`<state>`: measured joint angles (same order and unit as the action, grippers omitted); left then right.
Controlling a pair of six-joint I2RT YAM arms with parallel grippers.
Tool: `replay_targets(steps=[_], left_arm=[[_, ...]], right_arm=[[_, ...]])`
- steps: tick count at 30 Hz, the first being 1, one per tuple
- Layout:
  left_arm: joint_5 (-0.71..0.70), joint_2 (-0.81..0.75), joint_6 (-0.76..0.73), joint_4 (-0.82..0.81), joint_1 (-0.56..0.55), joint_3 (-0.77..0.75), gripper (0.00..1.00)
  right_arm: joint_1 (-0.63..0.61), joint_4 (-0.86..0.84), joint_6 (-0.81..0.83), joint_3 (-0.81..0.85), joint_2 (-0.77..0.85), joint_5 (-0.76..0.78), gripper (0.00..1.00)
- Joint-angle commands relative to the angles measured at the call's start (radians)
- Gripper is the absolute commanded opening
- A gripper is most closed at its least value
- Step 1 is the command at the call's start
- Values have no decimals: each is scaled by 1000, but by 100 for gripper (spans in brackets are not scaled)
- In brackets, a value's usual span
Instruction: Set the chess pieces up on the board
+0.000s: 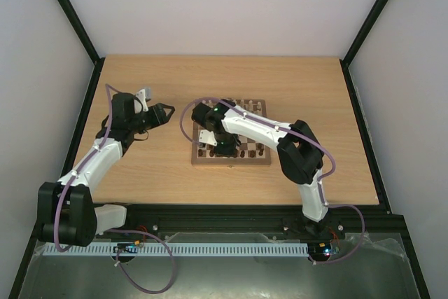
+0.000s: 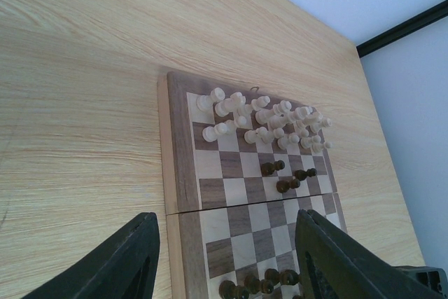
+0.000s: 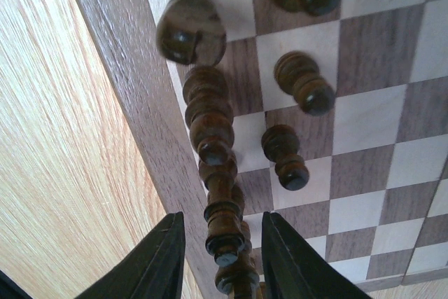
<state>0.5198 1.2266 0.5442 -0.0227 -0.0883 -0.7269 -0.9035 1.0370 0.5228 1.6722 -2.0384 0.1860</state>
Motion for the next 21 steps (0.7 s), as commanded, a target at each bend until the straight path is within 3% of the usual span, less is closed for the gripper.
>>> replay_targets(steps=[1, 6, 12, 21], left_arm=[[38, 13, 9, -53, 4, 16, 55], [24, 19, -19, -37, -39, -1, 54], [-55, 53, -89, 62, -170, -91, 54], [-79, 77, -211, 177, -211, -155, 54]], right_arm=[[-5, 63, -13, 57, 72, -29, 35], [43, 33, -29, 64, 170, -100, 37], [221, -108, -108, -19, 264, -208, 34], [396, -312, -224, -73, 207, -181, 29]])
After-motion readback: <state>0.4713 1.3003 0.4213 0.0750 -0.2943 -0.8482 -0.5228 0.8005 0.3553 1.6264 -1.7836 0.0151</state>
